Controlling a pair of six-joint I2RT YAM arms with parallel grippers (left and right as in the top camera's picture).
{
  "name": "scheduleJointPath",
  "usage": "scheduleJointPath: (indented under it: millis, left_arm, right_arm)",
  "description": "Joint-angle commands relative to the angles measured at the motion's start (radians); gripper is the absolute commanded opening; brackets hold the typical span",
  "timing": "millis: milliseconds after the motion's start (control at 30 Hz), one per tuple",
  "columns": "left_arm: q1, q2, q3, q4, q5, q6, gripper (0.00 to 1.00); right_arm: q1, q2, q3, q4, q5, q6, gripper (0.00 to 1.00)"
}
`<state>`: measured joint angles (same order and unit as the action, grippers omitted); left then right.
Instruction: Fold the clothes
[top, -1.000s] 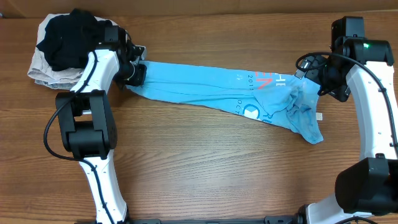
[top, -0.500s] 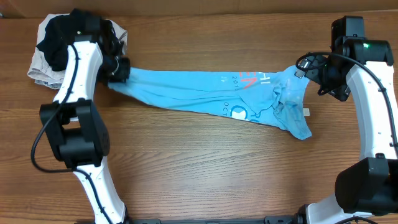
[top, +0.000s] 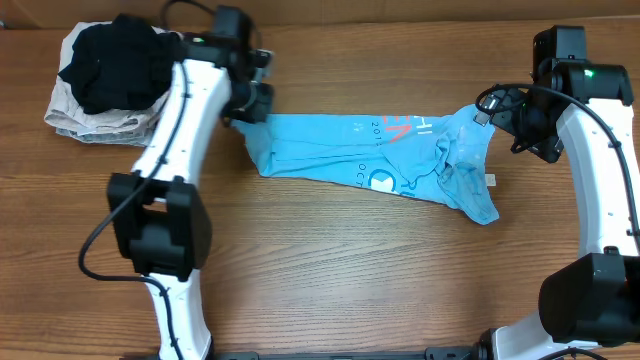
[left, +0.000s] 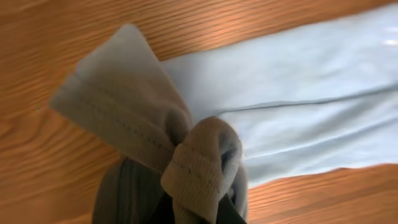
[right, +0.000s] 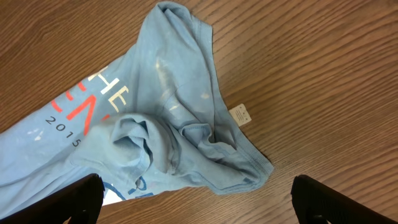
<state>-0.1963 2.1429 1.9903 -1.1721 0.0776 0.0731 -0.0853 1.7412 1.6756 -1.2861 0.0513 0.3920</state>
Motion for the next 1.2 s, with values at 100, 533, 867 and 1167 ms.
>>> scheduleJointPath:
  millis: [100, 533, 867, 1167]
  left_arm:
    - [-0.122, 0.034, 0.008, 0.037, -0.007, 0.019, 0.06]
    - [-0.253, 0.124, 0.008, 0.114, -0.006, 0.020, 0.13]
    - [-0.287, 0.123, 0.031, 0.091, 0.104, 0.016, 0.52]
    - [-0.237, 0.123, 0.139, -0.026, 0.048, -0.040, 0.61]
  right_arm:
    - [-0.008, -0.017, 0.012, 0.001, -0.004, -0.004, 1.00]
    - [-0.008, -0.017, 0.012, 0.001, -0.004, -0.004, 1.00]
    - [-0.008, -0.016, 0.012, 0.001, -0.004, -0.004, 1.00]
    - [-0.008, -0.011, 0.012, 0.010, -0.003, -0.004, 1.00]
